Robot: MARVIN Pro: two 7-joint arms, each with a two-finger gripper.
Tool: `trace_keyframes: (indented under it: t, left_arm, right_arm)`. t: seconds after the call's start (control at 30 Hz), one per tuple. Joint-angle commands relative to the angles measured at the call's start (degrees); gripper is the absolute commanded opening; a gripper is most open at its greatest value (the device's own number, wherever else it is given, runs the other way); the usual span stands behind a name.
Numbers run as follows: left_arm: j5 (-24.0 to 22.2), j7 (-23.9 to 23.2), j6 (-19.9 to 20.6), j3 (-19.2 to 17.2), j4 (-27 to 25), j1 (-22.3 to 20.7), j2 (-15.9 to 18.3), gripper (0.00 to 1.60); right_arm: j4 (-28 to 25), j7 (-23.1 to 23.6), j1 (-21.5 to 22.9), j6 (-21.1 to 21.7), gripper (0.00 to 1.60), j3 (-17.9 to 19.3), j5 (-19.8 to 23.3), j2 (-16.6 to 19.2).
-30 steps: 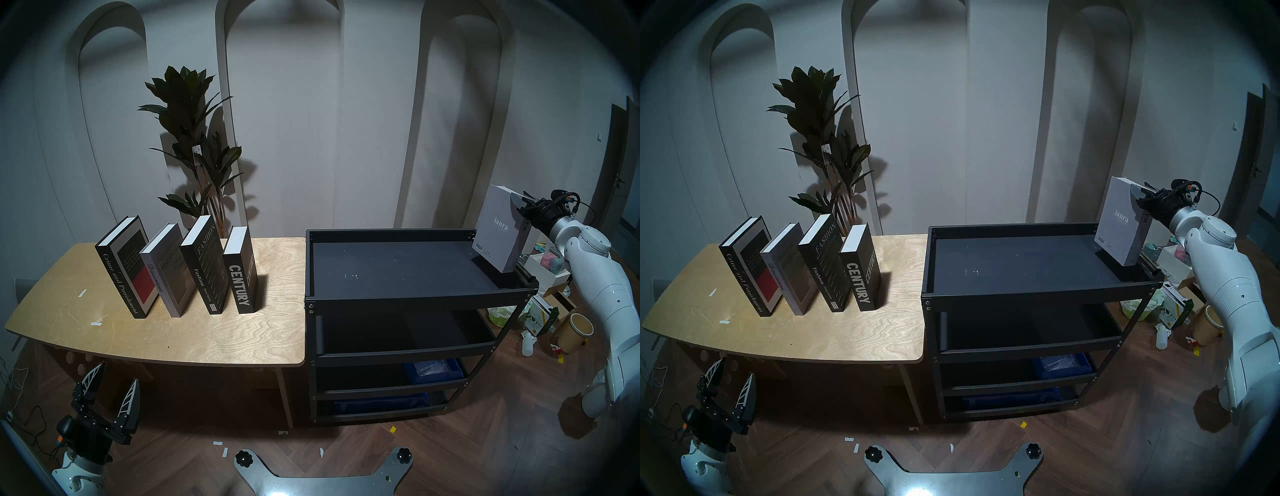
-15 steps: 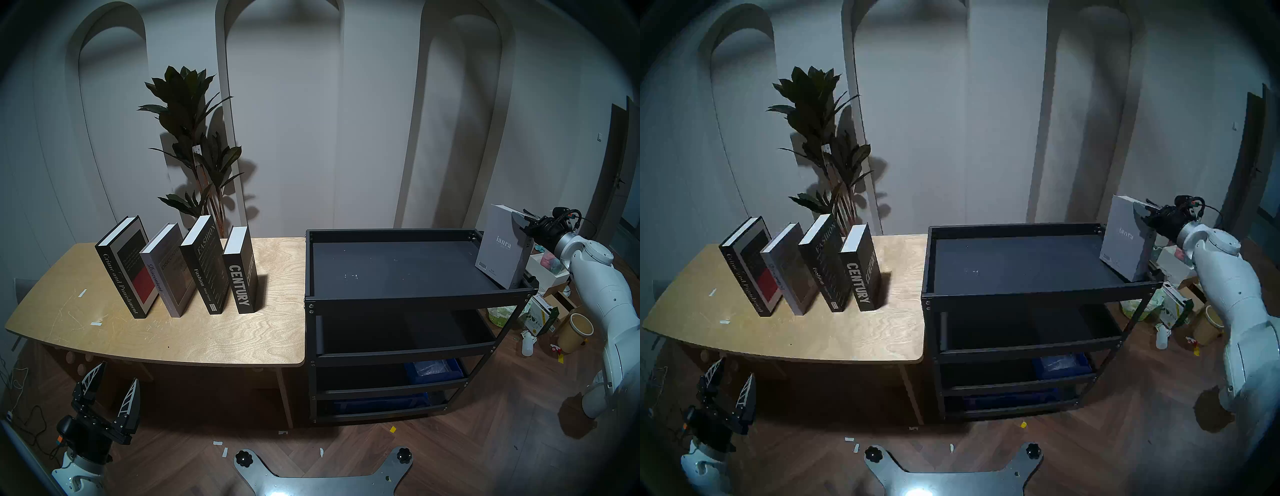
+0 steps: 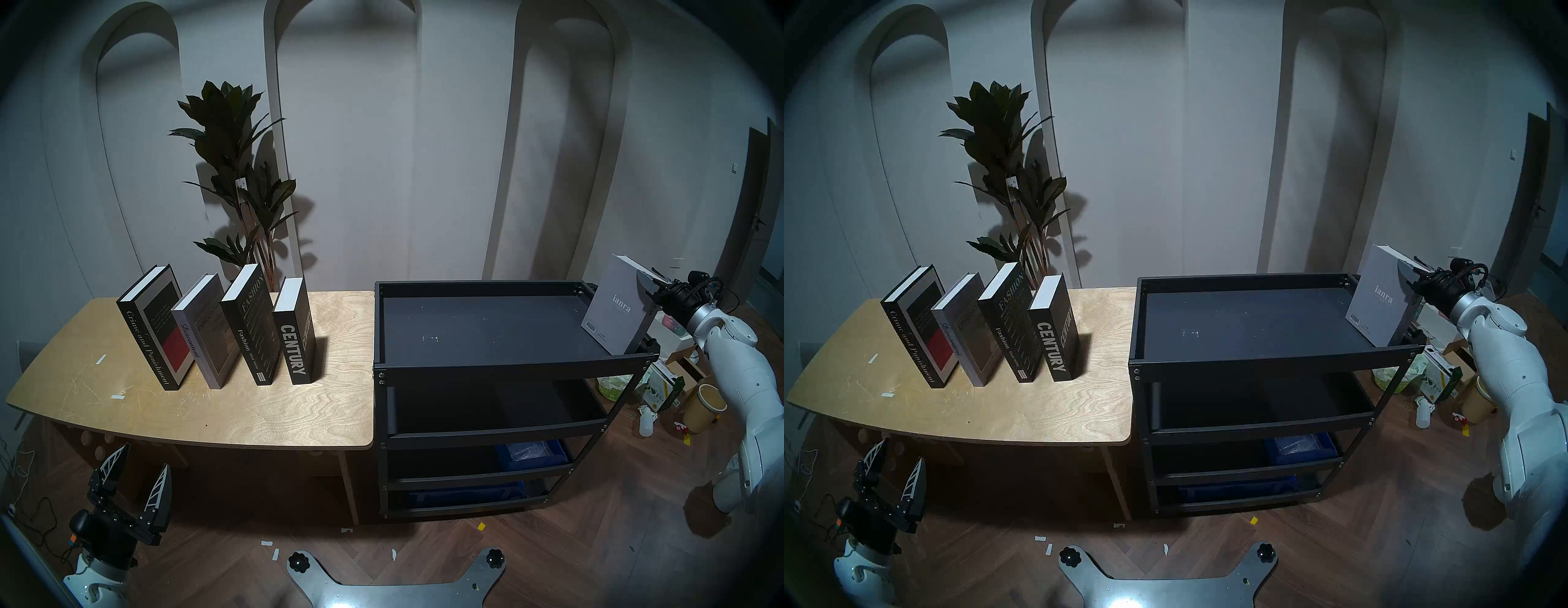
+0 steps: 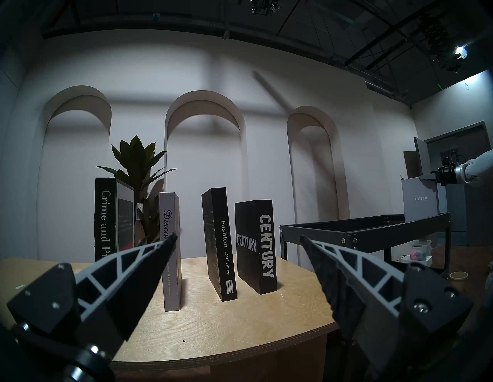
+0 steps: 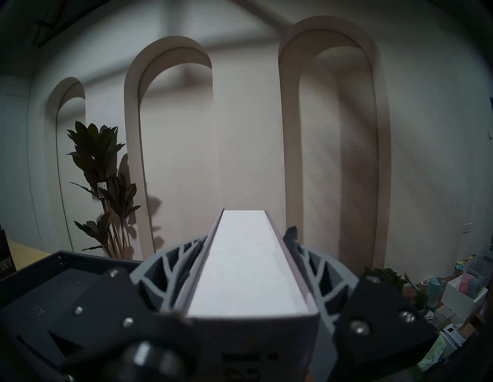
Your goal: Move the books from the display table onto the shelf, standing them upright with spines facing out and tallest at one end
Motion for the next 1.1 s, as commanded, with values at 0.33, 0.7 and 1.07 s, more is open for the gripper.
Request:
trace_keyframes:
  t: [0.33,0.7,1.07]
  left_arm:
    - [0.06,0.1,-0.05,-0.14,-0.8,0.08,-0.01,1.6]
    - [0.03,0.08,-0.06,-0.13,-0.77,0.07,0.0,1.6]
    - [-0.01,0.03,-0.08,-0.12,-0.72,0.04,0.02,1.6]
  right_arm:
    - [-0.02,-2.55,-0.52,-1.22,1.6,0.06,-0.21,-0.32]
    - [-1.72,-3.15,-0.4,-1.27,1.6,0.18,-0.54,-0.35]
    - [-8.47,-3.77,-2.71,-1.81,1.6,2.76,1.23,1.35]
